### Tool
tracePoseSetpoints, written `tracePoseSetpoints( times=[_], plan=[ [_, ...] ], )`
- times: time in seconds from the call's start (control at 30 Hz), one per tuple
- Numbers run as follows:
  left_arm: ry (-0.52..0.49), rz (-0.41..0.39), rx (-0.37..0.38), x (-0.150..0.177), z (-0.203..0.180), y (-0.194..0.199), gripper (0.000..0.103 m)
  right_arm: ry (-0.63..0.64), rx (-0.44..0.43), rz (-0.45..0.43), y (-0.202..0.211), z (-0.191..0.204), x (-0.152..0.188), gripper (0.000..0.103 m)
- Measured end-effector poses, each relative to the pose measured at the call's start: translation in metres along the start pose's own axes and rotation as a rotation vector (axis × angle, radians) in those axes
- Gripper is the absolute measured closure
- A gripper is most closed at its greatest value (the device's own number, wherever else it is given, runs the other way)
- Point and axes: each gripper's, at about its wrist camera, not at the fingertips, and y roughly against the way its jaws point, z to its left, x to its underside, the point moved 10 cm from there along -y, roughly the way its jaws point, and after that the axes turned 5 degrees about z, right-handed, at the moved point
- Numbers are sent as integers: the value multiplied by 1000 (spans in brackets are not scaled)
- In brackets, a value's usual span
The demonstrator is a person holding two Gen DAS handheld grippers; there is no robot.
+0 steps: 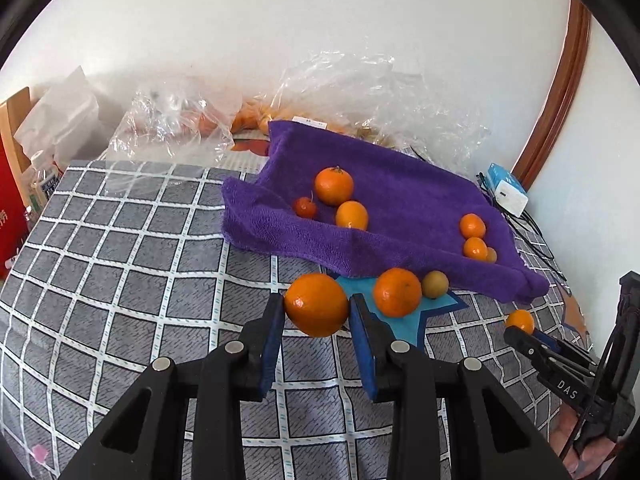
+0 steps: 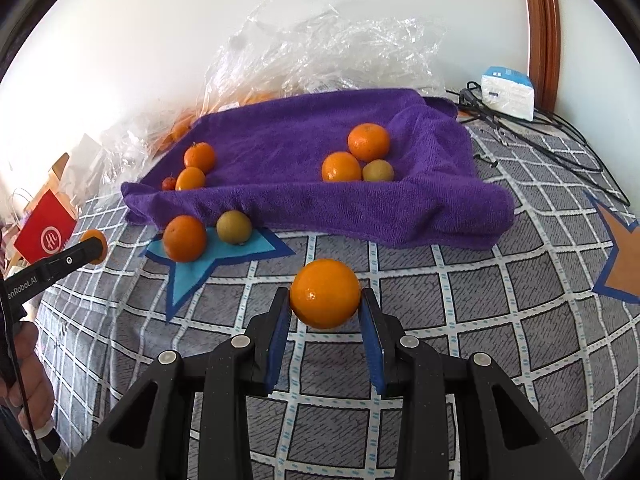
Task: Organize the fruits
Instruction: 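Grasp a large tangerine from the star mat with the left tool, then carry both held tangerines onto the purple towel with both tools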
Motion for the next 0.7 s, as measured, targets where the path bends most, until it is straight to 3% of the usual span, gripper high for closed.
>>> tracePoseSetpoints(
  times=[0.7],
  plan=[
    [37, -42, -3, -22, 7, 24, 72, -9, 70, -77, 44, -5, -28, 69]
  ],
)
